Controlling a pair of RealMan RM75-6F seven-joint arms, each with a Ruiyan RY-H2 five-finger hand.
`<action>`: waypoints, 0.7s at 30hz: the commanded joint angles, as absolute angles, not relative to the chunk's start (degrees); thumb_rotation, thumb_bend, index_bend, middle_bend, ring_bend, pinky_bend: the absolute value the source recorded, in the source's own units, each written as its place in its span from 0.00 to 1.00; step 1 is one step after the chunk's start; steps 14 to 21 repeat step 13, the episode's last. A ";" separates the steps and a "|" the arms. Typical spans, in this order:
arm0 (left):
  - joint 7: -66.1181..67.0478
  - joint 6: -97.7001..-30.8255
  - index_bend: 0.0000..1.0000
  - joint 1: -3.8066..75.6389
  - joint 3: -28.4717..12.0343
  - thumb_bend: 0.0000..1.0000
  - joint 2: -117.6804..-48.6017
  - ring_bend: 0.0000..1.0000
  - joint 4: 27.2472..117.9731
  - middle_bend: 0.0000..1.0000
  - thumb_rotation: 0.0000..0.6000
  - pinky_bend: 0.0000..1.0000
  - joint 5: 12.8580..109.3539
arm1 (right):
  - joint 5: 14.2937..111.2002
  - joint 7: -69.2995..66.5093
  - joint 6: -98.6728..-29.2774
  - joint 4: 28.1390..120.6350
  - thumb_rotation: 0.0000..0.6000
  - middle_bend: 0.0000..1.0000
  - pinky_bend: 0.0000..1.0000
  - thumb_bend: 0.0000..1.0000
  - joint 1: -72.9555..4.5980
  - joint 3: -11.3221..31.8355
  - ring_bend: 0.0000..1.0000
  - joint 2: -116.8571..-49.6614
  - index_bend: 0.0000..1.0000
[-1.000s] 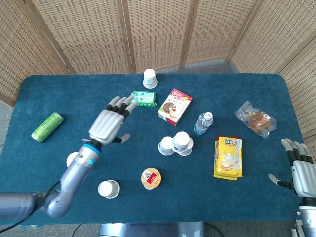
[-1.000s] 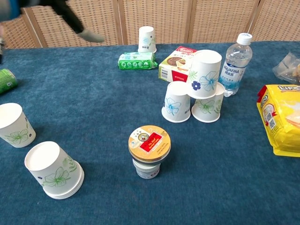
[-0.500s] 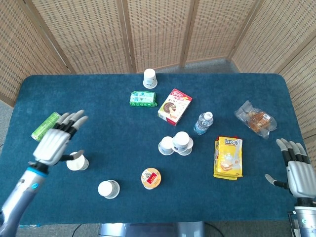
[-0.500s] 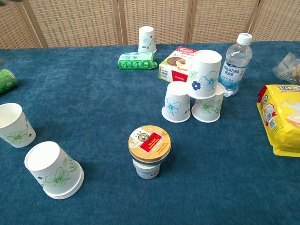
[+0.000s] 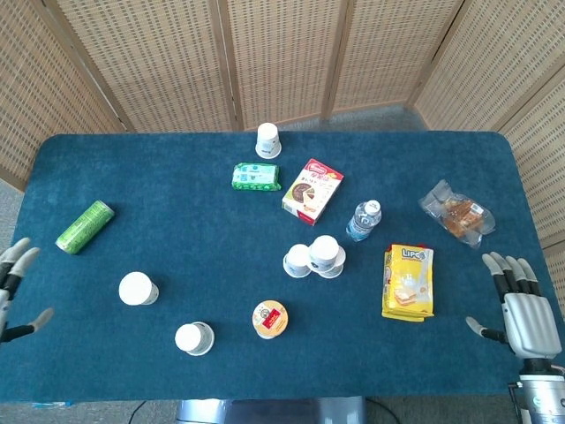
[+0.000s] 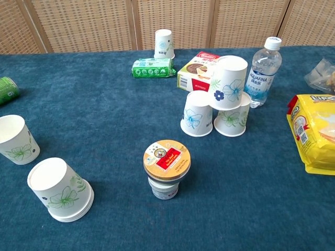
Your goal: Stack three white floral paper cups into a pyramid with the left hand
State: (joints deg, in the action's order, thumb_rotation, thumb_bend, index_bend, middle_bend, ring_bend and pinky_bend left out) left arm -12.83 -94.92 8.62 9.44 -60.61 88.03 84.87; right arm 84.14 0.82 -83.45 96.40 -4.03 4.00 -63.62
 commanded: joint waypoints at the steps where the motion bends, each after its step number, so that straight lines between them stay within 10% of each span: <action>1: -15.83 -95.55 0.00 6.57 8.95 0.28 -61.10 0.00 84.63 0.00 1.00 0.00 83.98 | 84.28 1.02 -83.08 96.08 1.00 0.00 0.00 0.00 -4.33 3.97 0.00 -63.83 0.00; 21: -15.63 -92.65 0.00 6.04 6.57 0.28 -61.53 0.00 83.85 0.00 1.00 0.00 86.65 | 84.68 4.92 -82.22 95.37 1.00 0.00 0.00 0.00 -4.88 3.16 0.00 -65.88 0.00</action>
